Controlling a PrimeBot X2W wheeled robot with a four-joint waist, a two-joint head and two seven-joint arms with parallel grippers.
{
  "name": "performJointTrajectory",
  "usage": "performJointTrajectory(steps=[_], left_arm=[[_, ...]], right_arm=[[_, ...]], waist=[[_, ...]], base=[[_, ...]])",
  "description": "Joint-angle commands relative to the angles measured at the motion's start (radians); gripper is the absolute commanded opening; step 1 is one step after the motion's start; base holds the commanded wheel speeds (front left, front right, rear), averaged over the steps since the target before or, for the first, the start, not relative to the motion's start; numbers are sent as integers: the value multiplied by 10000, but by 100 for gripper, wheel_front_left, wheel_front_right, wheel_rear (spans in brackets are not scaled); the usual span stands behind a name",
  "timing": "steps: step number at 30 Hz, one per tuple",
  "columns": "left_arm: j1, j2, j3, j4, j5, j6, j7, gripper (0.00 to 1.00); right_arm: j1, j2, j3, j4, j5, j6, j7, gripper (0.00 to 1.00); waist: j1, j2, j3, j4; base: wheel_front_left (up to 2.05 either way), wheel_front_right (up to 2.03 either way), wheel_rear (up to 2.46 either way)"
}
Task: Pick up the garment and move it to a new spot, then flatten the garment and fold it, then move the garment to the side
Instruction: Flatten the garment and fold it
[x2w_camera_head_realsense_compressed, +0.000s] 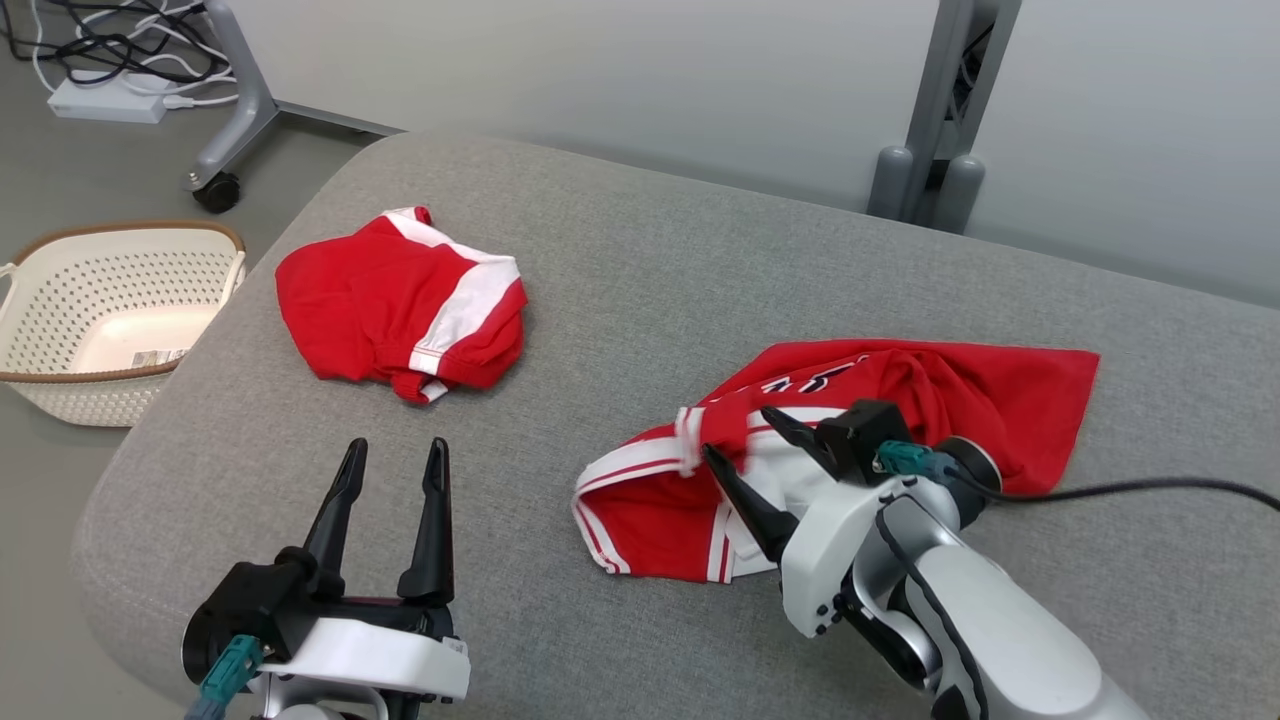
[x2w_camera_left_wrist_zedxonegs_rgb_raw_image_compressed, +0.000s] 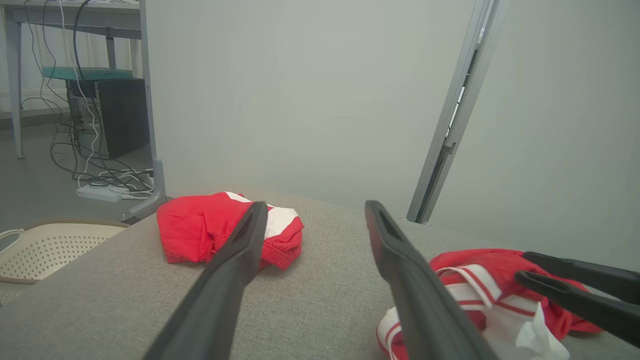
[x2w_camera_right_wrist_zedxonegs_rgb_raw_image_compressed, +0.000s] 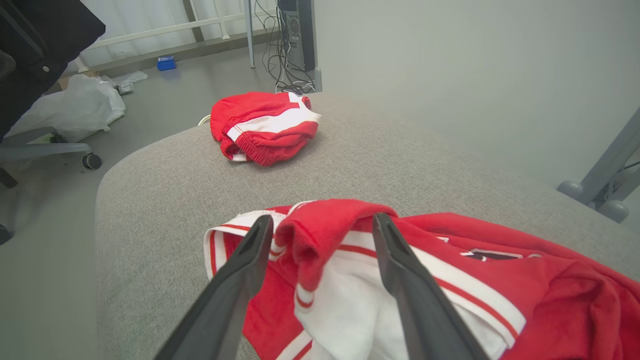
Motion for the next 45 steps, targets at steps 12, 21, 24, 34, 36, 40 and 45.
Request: performJointTrajectory(steps=[12, 21, 24, 34, 36, 40, 45], left_arm=[[88, 41, -35, -149, -115, 45, -12, 100], [85, 41, -478, -191, -207, 91, -10, 100], [166, 41, -565, -110, -237, 112, -10, 100], [96, 43, -991, 949, -609, 153, -12, 100], [48, 40, -1063, 1012, -680, 115, -12, 100], [-30, 38, -1778, 1686, -1292, -391, -12, 100], [-494, 46, -2357, 2603, -2186, -215, -10, 100]], right_arm=[[-393, -319, -716, 843, -780, 1, -1109, 100], [1566, -572, -3315, -510, -1725, 1, -2456, 100], [2487, -393, -4364, -1268, -2172, 1, -2606, 100], [4018, 52, -5617, -2586, -2722, 1, -2669, 100], [3933, 60, -5606, -2687, -2759, 1, -2672, 100], [3679, 64, -5572, -2757, -2716, 1, -2674, 100], [3469, 65, -5463, -2770, -2540, 1, -2676, 100]], waist=[[0, 0, -246, -836], [0, 0, -541, -1683], [0, 0, -572, -1908], [0, 0, -499, -2465], [0, 0, -447, -2527], [0, 0, -236, -2675], [0, 0, 61, -2884]], base=[[0, 0, 0], [0, 0, 0], [0, 0, 0], [0, 0, 0], [0, 0, 0], [0, 0, 0], [0, 0, 0]])
